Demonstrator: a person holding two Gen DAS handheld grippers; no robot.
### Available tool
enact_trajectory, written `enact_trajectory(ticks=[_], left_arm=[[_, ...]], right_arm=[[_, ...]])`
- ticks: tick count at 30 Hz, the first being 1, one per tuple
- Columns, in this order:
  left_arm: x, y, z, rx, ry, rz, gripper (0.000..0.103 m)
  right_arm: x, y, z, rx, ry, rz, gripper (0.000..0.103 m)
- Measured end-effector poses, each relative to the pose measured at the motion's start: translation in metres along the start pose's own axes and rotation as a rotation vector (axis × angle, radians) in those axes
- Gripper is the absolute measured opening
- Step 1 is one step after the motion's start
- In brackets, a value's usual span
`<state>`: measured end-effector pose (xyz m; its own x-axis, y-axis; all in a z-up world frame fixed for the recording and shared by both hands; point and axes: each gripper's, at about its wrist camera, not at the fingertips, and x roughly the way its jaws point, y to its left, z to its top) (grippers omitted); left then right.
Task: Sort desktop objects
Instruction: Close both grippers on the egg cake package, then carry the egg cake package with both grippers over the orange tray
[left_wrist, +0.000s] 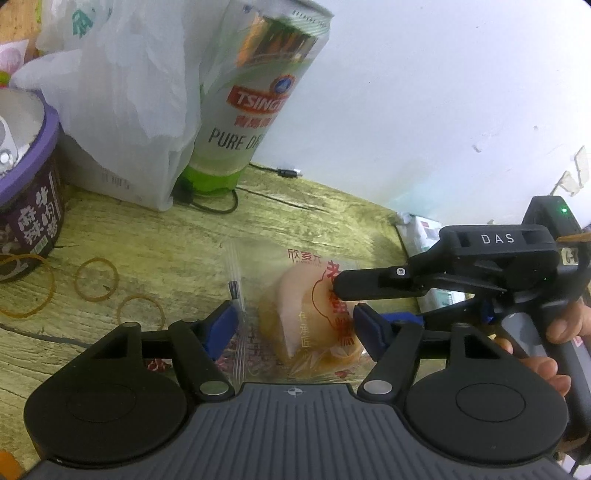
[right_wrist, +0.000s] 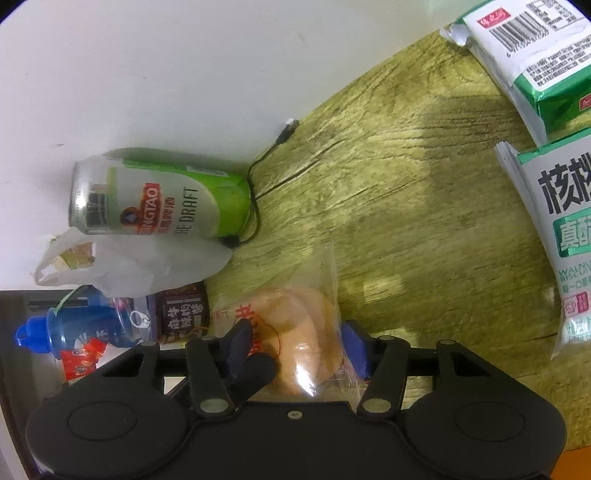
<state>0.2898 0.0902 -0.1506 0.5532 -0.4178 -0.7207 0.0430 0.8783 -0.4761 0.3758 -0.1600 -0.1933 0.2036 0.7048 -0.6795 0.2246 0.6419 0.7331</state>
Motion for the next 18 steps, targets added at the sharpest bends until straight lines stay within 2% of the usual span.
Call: enact_trajectory(ticks=[10, 18], left_arm=[[-0.034, -0.025, 0.000, 0.053, -0.029, -0.015, 0.069], [-0.066, -0.050, -0.017, 0.094, -0.022, -0.018, 0.069]], right_arm=[[-0.031, 0.018, -0.017, -0.028, -0.032, 0.035, 0.053], [-0.063, 0.029, -0.044, -0.055, -0.041, 0.047, 0.053]])
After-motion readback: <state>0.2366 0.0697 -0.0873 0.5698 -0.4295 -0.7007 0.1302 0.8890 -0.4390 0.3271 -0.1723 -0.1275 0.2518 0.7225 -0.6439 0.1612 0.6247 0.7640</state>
